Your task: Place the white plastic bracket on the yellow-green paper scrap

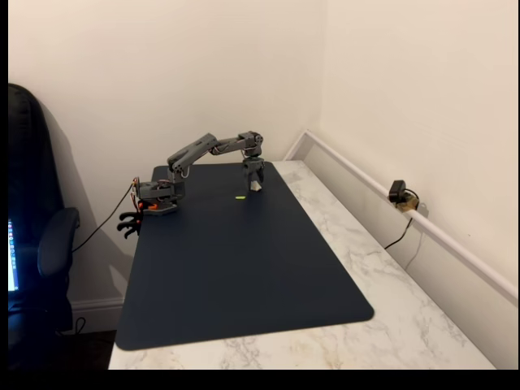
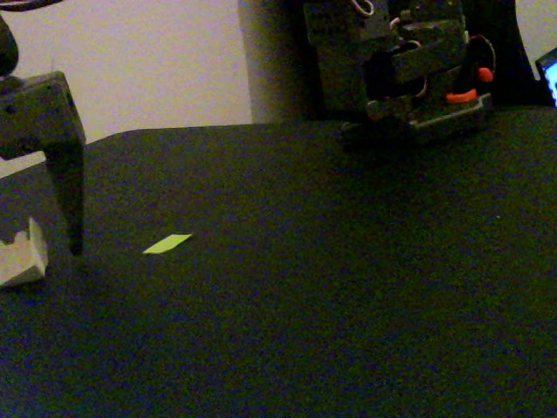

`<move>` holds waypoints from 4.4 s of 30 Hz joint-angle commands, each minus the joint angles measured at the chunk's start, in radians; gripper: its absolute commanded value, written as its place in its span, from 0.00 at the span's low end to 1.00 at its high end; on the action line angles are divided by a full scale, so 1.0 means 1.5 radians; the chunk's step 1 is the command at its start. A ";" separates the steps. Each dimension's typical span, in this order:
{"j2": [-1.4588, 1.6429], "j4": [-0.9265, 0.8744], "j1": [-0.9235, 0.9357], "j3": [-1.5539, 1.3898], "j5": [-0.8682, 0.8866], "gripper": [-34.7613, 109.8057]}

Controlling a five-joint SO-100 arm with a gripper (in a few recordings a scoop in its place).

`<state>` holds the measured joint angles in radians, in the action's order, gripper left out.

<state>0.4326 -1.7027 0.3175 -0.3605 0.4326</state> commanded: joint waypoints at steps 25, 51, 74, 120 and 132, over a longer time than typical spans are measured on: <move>0.091 -0.032 -0.018 -0.038 0.018 0.24; 0.613 0.079 -0.116 -0.604 0.101 0.24; 0.576 0.274 -0.107 -0.807 0.106 0.24; 0.970 0.182 -0.238 -0.909 0.114 0.24; 1.423 0.504 -0.252 -1.374 -0.003 0.24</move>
<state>2.3224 -1.1459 -0.0598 -2.1813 0.4939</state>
